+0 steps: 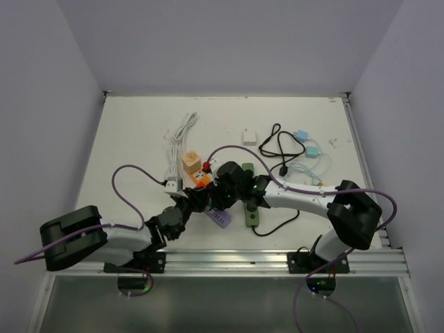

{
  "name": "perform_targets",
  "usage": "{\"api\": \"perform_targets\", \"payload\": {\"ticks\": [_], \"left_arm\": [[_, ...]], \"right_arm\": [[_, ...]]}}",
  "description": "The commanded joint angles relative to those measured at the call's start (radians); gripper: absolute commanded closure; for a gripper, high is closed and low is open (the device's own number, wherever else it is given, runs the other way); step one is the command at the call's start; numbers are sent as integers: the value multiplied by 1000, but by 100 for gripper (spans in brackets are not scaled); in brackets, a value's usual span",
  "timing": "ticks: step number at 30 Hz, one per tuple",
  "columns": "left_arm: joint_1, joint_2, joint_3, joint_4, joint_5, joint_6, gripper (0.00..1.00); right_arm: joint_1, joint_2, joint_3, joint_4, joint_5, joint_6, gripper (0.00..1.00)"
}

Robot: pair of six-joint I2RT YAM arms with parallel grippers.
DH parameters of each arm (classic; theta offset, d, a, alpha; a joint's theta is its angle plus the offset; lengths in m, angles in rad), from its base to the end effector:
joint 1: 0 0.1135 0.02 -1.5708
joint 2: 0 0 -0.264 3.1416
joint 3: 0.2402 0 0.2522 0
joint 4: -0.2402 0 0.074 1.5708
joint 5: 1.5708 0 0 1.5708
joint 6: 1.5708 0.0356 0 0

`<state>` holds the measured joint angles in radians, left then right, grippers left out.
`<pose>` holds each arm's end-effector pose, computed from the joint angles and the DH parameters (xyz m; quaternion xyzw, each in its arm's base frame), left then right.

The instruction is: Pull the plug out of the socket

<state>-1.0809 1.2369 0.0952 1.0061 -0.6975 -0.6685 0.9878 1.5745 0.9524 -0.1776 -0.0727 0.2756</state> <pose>0.1097 -0.1572 0.1514 -0.0750 0.7390 -0.3091 0.5938 0.1802 0.2780 0.2050 -0.3356 0.8631 0.2491 0.2834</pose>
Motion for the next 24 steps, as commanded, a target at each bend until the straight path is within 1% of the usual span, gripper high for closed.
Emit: {"api": "perform_targets", "payload": {"ticks": [1, 4, 5, 8, 12, 15, 17, 18, 19, 21, 22, 24], "left_arm": [[-71, 150, -144, -162, 24, -101, 64], [-82, 267, -143, -104, 19, -135, 67], [-85, 289, -143, -87, 30, -140, 68], [-83, 366, -135, -44, 44, -157, 69], [-85, 411, -141, -14, 47, -186, 69], [-83, 415, -144, -23, 46, -192, 69], [-85, 415, -143, -32, 43, -194, 69], [-85, 415, -143, -43, 41, -194, 69], [-85, 418, -137, -47, 41, -194, 70], [-85, 421, -130, -67, 43, -194, 70], [-85, 424, -123, -73, 43, -194, 70], [-83, 429, -120, -78, 43, -194, 70]], "right_arm": [[43, -28, 14, -28, 112, -19, 100], [98, -28, 34, -74, 236, -30, 100], [113, -30, 34, -76, 313, -30, 100], [137, -37, 4, -60, 352, -10, 100], [137, -59, -30, -40, 366, 16, 100], [129, -108, -69, -8, 327, 56, 100], [85, -129, -92, 19, 225, 104, 100], [42, -146, -102, 33, 187, 122, 100], [20, -154, -115, 68, 97, 137, 100], [-33, -165, -145, 101, 33, 180, 100], [-46, -162, -152, 116, -22, 191, 100], [-64, -151, -150, 122, -61, 215, 100]]}}
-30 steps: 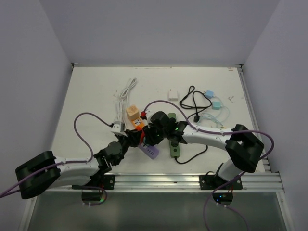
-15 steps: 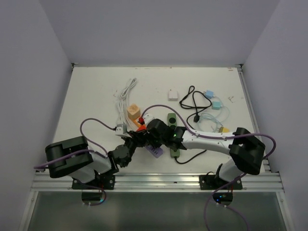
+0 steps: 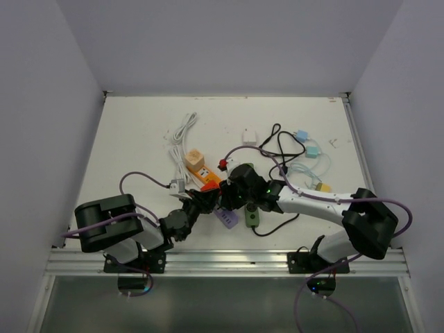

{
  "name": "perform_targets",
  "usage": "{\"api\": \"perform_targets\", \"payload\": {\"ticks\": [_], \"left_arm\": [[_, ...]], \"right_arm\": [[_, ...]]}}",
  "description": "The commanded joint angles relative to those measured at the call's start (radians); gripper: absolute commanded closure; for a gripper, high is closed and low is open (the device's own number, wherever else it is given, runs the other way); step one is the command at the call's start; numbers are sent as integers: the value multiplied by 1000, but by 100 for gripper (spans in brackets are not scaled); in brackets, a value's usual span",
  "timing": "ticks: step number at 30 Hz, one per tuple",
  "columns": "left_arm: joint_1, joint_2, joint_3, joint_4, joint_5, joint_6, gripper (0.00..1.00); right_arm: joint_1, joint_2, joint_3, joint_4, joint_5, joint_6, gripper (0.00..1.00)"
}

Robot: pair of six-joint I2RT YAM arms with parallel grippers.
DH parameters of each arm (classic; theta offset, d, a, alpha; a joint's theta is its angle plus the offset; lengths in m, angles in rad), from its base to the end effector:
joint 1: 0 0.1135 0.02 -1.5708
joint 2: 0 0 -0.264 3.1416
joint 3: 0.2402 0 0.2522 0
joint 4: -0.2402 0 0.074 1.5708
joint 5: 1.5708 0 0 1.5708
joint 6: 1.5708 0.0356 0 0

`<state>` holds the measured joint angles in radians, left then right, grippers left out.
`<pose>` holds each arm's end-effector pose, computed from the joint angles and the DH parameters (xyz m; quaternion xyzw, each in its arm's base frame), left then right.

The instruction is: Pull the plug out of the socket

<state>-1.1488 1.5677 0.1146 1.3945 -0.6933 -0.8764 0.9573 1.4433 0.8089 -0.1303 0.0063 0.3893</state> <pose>0.1062 -0.1811 0.1353 -0.1380 0.7096 -0.4164 0.5514 0.1720 0.2438 0.2026 -0.2566 0.8834 0.2423 0.3084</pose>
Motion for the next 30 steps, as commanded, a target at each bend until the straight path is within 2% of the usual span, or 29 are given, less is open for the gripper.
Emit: {"api": "perform_targets", "payload": {"ticks": [1, 4, 9, 18, 21, 24, 25, 30], "left_arm": [[-17, 100, -136, -469, 40, 14, 70], [-17, 97, -132, -476, 38, 11, 70], [-17, 101, -124, -505, 37, 11, 70], [-17, 117, -95, -535, 38, -9, 70], [-17, 123, -96, -542, 34, -16, 70], [-17, 135, -96, -542, 34, -27, 70], [-17, 137, -95, -542, 34, -29, 70], [-14, 138, -82, -562, 35, -29, 70]], "right_arm": [[-34, -15, 2, 70, -140, 99, 100], [-17, -12, 28, 12, -65, 68, 100], [128, 35, 105, -124, 285, -10, 100], [184, 34, 102, -181, 474, 31, 100], [175, -3, 82, -168, 449, 36, 100], [95, -50, 17, -54, 209, 60, 100], [71, -58, -17, -26, 82, 83, 100], [18, -38, -33, 24, -38, 111, 100]]}}
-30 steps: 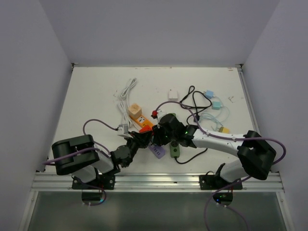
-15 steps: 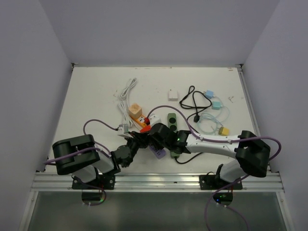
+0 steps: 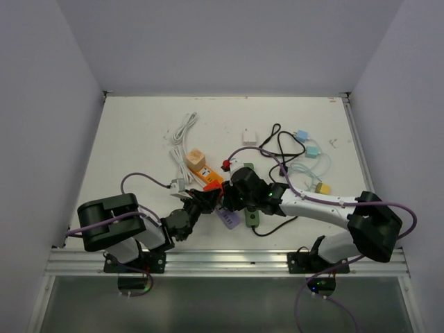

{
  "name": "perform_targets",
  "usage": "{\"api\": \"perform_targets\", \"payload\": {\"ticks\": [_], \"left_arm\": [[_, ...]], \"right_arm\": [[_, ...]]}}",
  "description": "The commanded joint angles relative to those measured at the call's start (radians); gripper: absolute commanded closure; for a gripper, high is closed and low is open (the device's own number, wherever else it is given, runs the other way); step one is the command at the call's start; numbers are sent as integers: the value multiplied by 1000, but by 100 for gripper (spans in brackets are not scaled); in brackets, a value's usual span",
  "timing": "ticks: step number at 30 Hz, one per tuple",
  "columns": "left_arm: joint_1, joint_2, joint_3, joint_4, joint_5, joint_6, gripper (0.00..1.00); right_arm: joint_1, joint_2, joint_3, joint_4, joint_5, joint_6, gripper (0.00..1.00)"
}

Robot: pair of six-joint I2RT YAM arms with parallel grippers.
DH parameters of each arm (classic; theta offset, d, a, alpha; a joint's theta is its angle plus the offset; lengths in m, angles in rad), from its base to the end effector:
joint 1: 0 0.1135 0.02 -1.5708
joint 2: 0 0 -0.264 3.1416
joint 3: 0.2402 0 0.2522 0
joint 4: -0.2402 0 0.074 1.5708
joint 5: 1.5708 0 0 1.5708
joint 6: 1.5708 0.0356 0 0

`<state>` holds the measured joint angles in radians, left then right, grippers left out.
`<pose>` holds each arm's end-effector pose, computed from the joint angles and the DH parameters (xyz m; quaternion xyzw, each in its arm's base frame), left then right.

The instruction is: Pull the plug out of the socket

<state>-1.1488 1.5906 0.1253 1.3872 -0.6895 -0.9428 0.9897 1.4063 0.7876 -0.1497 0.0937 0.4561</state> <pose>0.1074 -0.1840 0.1323 -0.1572 0.7109 -0.4286 0.5350 0.1619 0.2404 0.2047 -0.2248 0.8919 0.2257 0.3211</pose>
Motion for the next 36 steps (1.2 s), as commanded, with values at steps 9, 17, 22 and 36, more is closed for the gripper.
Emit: {"api": "perform_targets", "payload": {"ticks": [9, 17, 22, 36], "left_arm": [[-15, 123, -82, -565, 30, 35, 71], [-14, 129, -72, -577, 33, 35, 71], [-14, 126, -79, -577, 31, 29, 71], [-2, 158, -50, -596, 48, 35, 73]], "right_arm": [[116, 63, 114, -189, 318, -48, 100], [119, 114, 78, -145, 321, -10, 100], [45, 10, -3, -21, 54, 55, 100], [-69, -119, 68, -143, -45, -5, 100]]}}
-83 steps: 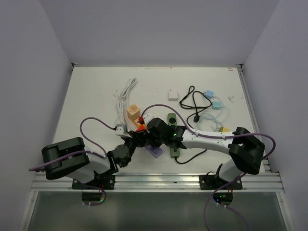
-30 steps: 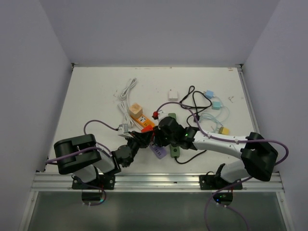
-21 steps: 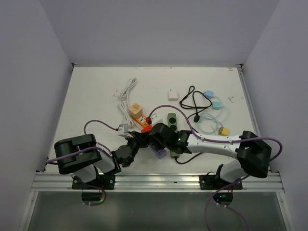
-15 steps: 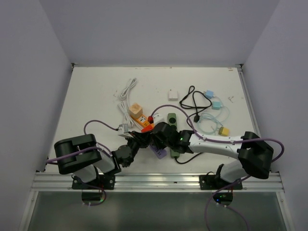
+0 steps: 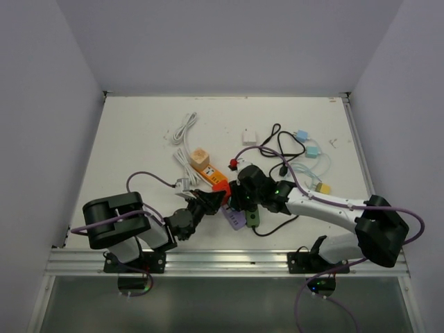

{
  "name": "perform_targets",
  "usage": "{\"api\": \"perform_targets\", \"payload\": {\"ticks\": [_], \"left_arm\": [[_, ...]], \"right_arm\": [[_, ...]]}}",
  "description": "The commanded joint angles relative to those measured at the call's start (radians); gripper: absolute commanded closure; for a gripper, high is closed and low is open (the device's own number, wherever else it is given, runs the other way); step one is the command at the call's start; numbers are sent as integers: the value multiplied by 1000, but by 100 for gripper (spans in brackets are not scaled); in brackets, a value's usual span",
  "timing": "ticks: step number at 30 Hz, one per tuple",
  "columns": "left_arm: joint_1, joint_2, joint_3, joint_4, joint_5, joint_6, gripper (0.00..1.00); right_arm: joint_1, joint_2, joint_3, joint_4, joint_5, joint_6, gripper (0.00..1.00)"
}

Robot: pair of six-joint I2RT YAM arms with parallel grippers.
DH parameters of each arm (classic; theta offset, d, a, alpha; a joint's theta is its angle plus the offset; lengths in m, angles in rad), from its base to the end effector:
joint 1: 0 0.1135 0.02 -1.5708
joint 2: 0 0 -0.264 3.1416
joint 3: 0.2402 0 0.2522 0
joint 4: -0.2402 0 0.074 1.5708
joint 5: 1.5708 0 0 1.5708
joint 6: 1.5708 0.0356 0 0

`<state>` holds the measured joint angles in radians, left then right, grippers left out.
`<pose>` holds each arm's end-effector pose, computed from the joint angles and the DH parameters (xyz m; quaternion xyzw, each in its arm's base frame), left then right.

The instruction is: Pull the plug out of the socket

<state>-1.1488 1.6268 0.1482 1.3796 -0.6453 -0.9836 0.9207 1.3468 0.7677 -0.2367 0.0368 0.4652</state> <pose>0.1092 -0.1910 0.1286 -0.1541 0.7181 -0.4437 0.5135 0.1671 0.2176 0.2073 -0.2032 0.9070 0.2223 0.2945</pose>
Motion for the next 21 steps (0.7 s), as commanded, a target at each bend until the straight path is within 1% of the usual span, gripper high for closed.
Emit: {"api": "perform_targets", "payload": {"ticks": [1, 3, 4, 7, 10, 13, 14, 17, 20, 21], "left_arm": [[0, 131, -65, -594, 6, 79, 73], [4, 139, -55, -600, 15, 80, 73], [6, 145, -49, -614, 18, 82, 73], [15, 165, -18, -634, 32, 88, 74], [18, 176, -7, -640, 39, 94, 75], [21, 173, -12, -639, 39, 92, 75], [21, 162, -18, -637, 39, 95, 75], [23, 124, -19, -668, 26, 106, 75], [30, 61, -18, -728, 9, 118, 75], [31, 41, -18, -758, -2, 122, 75]], "right_arm": [[19, -51, 97, -73, 34, -26, 100], [53, -34, 131, -117, 81, -59, 100], [91, -25, 146, -136, 153, -65, 100], [159, 20, 196, -191, 276, -80, 100], [194, 37, 219, -213, 331, -74, 100], [196, 32, 219, -216, 339, -66, 100], [196, 31, 232, -260, 350, -63, 100], [191, -15, 237, -311, 417, -59, 100], [135, -110, 217, -319, 399, -57, 100], [78, -135, 213, -314, 359, -65, 100]]}}
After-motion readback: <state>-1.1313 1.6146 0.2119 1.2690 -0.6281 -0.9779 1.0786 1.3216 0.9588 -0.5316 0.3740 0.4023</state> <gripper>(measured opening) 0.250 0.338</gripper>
